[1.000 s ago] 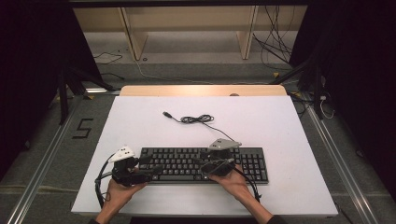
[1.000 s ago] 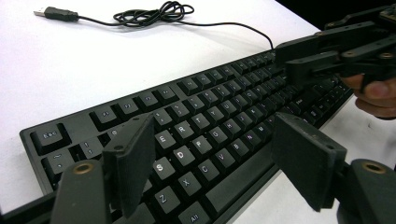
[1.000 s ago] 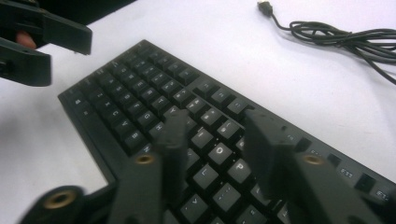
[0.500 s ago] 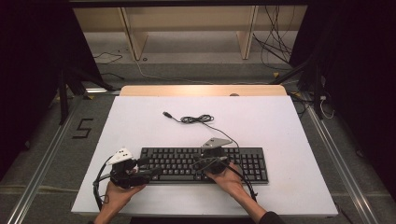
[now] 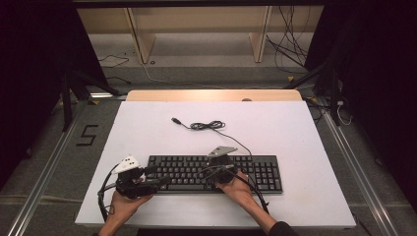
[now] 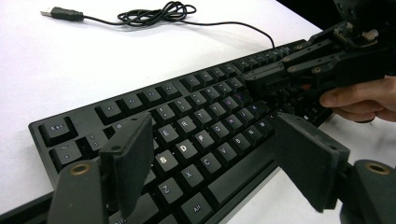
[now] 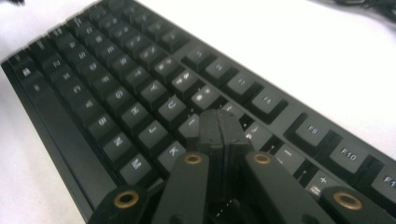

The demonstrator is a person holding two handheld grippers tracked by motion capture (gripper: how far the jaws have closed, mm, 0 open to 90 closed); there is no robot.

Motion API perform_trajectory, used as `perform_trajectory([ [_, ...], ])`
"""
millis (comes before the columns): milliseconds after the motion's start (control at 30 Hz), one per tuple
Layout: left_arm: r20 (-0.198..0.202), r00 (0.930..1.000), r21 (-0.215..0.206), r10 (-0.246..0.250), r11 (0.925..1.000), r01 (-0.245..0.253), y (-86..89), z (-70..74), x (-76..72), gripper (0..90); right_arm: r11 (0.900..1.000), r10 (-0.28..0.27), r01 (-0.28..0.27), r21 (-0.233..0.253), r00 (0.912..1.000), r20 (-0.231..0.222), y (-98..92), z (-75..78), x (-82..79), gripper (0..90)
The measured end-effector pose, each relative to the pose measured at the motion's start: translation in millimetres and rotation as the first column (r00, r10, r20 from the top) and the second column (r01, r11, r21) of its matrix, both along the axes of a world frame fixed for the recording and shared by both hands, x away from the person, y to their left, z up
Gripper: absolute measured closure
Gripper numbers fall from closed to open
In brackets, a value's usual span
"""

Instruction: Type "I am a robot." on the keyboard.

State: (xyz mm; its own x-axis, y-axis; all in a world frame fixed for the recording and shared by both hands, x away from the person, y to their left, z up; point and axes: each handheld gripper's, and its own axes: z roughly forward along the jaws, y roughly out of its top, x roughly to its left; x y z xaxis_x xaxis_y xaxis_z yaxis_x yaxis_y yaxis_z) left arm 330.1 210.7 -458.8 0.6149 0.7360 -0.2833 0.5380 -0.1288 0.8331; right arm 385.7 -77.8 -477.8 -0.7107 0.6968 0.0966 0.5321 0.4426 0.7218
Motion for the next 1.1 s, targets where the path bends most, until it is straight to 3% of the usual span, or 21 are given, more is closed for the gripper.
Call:
perform_trajectory([
  [333, 0.002, 1.0, 0.001, 0.002, 1.0, -0.002, 0.4, 0.2, 0.1, 28.6, 1.0, -0.004, 0.004, -0.002, 1.0, 0.002, 1.2, -1.2, -0.9, 90.0],
  [667, 0.006, 0.9999, -0.001, 0.009, 1.0, -0.009, 1.3, 0.5, 0.4, 28.6, 0.998, -0.02, 0.019, 0.063, 0.9998, 0.007, -4.4, 5.4, -1.7, 85.1],
  [800, 0.008, 0.9999, -0.003, 0.011, 0.9999, -0.011, 1.8, 0.8, 0.3, 28.6, 0.996, -0.014, 0.013, 0.084, 0.9998, 0.011, -4.9, 7.6, -3.4, 77.6],
  [900, 0.009, 0.9999, -0.004, 0.013, 0.9999, -0.013, 1.9, 0.9, 0.2, 28.6, 0.995, -0.003, 0.001, 0.104, 0.9998, 0.017, -5.8, 10.1, -5.1, 61.8],
  [1100, 0.01, 0.9999, 0.0, 0.011, 0.9999, -0.011, 2.8, 1.1, 0.4, 28.6, 0.989, 0.012, -0.016, 0.145, 0.9996, 0.027, -10.4, 18.2, -10.1, 48.2],
])
